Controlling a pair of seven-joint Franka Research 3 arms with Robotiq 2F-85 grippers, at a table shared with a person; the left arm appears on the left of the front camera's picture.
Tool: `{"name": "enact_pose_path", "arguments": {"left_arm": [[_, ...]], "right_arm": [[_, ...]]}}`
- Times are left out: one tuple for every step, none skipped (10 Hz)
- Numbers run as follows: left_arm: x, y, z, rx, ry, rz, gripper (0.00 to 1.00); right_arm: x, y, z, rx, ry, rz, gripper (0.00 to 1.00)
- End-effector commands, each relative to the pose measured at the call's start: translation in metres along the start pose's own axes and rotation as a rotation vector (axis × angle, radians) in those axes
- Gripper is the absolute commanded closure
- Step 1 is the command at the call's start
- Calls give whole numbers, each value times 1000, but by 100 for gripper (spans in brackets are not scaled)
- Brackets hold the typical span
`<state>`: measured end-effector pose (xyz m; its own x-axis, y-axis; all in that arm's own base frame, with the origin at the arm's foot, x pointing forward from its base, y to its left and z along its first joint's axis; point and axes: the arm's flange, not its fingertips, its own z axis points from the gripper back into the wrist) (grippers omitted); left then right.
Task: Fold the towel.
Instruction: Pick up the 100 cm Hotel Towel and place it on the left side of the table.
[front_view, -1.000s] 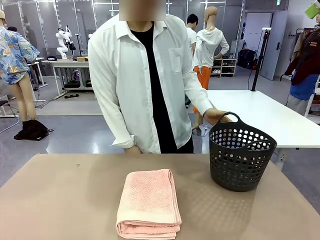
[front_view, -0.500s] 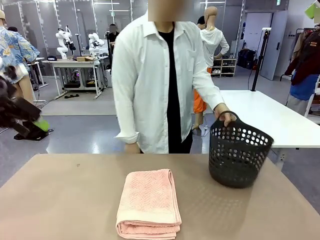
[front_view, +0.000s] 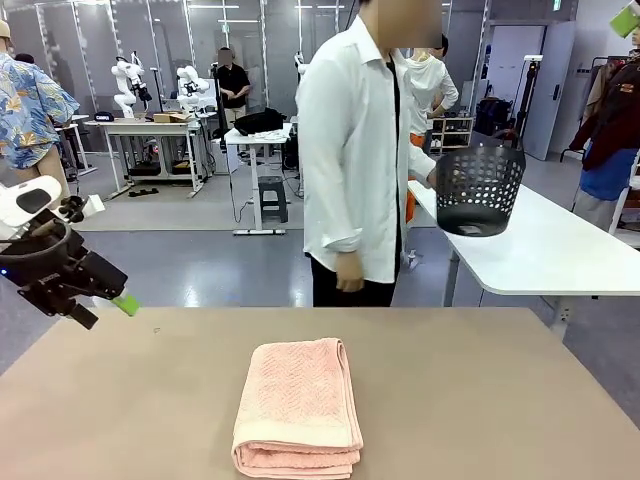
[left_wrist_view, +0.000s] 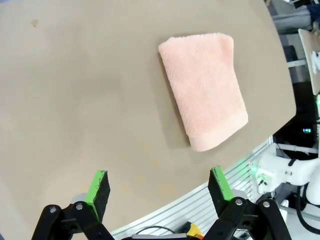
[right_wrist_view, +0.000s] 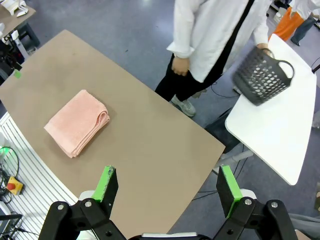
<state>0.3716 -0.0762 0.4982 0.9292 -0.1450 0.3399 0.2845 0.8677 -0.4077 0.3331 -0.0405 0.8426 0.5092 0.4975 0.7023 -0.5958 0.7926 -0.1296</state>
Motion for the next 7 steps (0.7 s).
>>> {"name": "enact_pose_path", "arguments": {"left_arm": [[4, -5, 6, 81, 7, -7, 0], [0, 0, 0, 0, 0, 0, 0], [0, 0, 0, 0, 0, 0, 0], [0, 0, 0, 0, 0, 0, 0], [0, 0, 0, 0, 0, 0, 0], [1, 1, 0, 15, 5, -3, 0], [5, 3, -8, -57, 6, 13, 0]], "right_arm": [[0, 0, 1, 1, 11, -19, 0], [0, 0, 1, 1, 11, -19, 0], [0, 0, 1, 1, 11, -19, 0], [0, 0, 1, 1, 11, -19, 0], [0, 0, 1, 1, 11, -19, 0], [0, 0, 1, 1, 11, -19, 0], [0, 0, 1, 1, 11, -19, 0]]}}
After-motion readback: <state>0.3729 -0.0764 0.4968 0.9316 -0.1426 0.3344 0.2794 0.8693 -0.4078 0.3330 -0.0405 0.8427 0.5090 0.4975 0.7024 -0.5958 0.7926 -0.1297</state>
